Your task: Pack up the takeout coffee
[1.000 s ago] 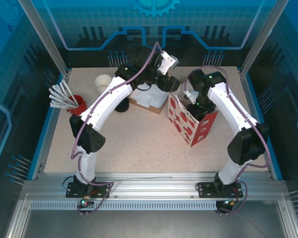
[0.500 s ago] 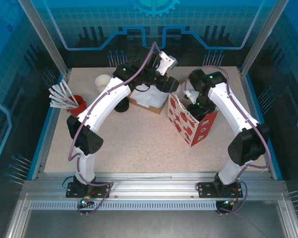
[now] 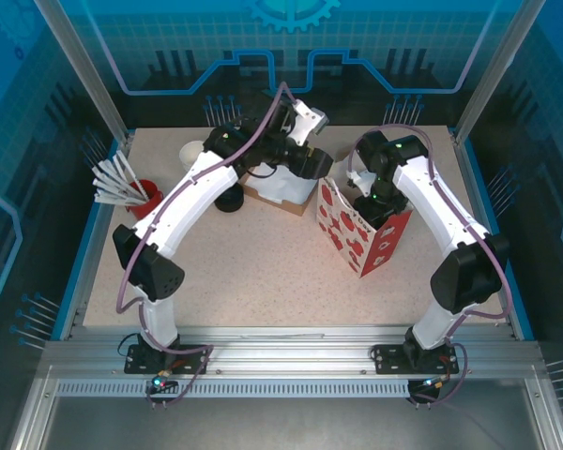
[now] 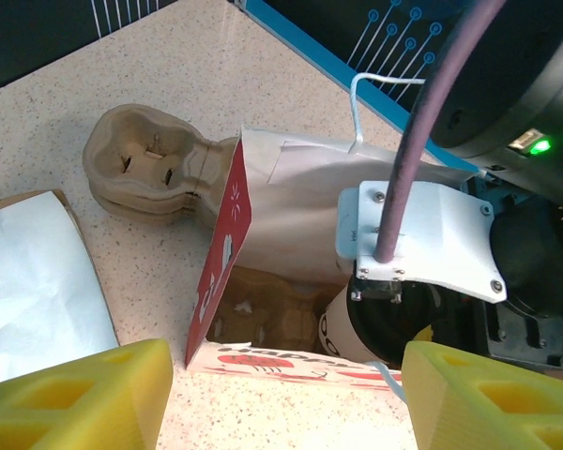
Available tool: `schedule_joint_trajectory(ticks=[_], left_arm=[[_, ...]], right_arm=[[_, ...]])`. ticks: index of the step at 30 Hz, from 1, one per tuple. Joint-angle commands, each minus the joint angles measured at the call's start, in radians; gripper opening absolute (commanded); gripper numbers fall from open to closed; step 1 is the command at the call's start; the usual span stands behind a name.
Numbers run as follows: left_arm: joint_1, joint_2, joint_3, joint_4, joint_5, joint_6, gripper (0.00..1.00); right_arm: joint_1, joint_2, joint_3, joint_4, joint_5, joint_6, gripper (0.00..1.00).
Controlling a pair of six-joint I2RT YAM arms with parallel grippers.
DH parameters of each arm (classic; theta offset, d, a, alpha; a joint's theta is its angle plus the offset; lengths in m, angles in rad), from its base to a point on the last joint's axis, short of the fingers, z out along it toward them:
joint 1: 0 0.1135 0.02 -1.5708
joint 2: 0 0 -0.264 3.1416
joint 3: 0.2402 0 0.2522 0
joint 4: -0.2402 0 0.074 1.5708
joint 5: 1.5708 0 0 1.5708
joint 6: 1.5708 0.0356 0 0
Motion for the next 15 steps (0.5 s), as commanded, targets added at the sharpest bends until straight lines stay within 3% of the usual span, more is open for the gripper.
schedule_joint_trajectory(ticks=[1,15], left_arm=[[0.016,-0.075,-0.049,0.033,-0.012,-0.025,0.68],[0.03,-0.296,-0.331,0.152,-0.052,-0.092,0.69]], right_arm=[[-0.009,-0.033,-0.005,-0.001,-0.002,-0.012,0.42],[-0.009,-0.034,-0.009,-0.001,0.002,-0.012,0.42]])
